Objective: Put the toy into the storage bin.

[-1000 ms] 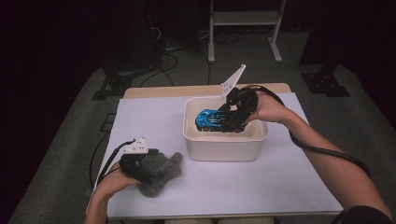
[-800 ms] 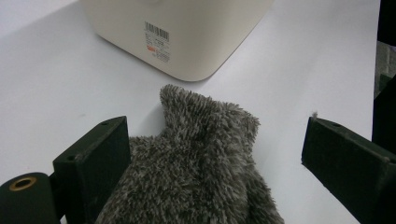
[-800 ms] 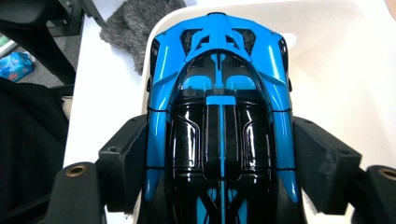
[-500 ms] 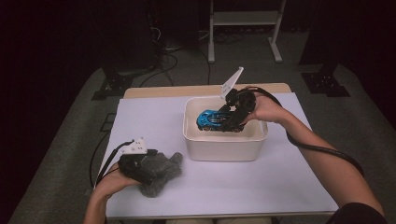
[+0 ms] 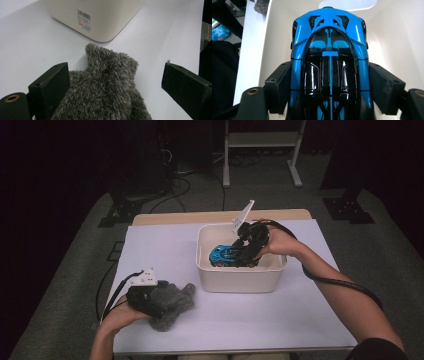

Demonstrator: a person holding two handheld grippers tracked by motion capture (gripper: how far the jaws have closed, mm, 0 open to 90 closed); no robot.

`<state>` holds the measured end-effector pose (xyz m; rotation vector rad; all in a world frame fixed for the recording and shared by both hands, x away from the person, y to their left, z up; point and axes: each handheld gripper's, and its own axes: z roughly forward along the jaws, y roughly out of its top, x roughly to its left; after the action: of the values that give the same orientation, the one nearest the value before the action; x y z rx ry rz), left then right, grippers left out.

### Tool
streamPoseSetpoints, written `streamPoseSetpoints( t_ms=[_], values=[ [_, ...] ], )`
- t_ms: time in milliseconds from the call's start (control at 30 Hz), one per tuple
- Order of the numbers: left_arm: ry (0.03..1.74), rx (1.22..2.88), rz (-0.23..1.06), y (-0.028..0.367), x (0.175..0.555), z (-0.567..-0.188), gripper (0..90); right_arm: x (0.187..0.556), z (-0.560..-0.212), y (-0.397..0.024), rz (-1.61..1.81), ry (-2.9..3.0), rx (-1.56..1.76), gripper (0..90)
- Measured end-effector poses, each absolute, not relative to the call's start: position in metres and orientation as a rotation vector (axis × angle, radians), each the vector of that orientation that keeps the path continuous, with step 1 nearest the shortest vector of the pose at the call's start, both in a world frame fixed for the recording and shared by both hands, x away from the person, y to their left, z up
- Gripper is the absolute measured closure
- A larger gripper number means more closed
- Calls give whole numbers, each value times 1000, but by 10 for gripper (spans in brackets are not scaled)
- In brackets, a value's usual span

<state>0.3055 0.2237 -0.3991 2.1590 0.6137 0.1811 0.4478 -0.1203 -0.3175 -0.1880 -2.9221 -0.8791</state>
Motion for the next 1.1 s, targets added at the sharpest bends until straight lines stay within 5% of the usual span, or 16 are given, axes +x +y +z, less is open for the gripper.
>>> streamPoseSetpoints(
  t_ms=[1100],
  values=[
    [609, 2138, 182, 226, 305, -398, 75, 457, -359, -95, -698, -2889, -186, 251]
  ],
)
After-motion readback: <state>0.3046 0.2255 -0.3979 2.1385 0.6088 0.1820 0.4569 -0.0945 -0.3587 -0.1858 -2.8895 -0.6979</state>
